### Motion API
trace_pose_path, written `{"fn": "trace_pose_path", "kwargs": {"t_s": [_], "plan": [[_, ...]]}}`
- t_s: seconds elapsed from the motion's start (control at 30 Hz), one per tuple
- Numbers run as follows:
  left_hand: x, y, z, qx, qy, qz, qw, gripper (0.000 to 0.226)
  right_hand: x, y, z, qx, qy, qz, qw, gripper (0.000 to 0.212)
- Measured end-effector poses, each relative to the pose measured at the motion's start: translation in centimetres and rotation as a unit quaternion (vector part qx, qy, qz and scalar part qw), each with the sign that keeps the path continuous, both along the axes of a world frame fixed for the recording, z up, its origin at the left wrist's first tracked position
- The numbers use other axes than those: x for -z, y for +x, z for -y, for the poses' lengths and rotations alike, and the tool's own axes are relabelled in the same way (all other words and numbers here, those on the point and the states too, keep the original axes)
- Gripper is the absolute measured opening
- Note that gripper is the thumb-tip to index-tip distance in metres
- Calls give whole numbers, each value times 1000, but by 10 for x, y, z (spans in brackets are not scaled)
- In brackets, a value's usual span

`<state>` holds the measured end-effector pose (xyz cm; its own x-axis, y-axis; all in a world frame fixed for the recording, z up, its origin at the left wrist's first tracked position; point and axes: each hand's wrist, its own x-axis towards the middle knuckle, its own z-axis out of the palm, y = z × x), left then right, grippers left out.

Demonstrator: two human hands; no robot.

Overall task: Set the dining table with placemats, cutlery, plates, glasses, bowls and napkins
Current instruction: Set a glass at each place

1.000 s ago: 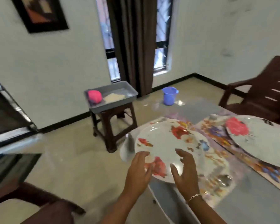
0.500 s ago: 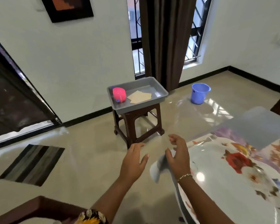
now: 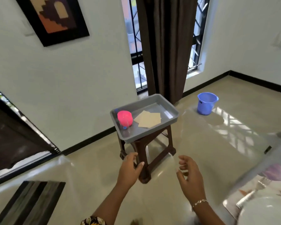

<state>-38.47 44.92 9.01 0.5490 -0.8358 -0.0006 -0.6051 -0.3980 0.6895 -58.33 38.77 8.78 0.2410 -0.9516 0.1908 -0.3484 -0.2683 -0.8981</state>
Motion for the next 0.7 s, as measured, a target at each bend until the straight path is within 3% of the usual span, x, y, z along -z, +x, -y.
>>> {"fn": "trace_pose_path", "kwargs": {"t_s": [0.13, 0.3, 0.7], "plan": [[3, 70, 41, 15, -14, -24, 1000, 43, 6, 68, 35, -3, 14, -19, 1000, 45], [3, 153, 72, 18, -30, -25, 999, 41, 10, 159, 74, -81, 22, -52, 995, 36], [21, 288, 160, -3, 35, -44, 998, 44, 59, 300, 198, -168, 130, -162, 964, 31]]}}
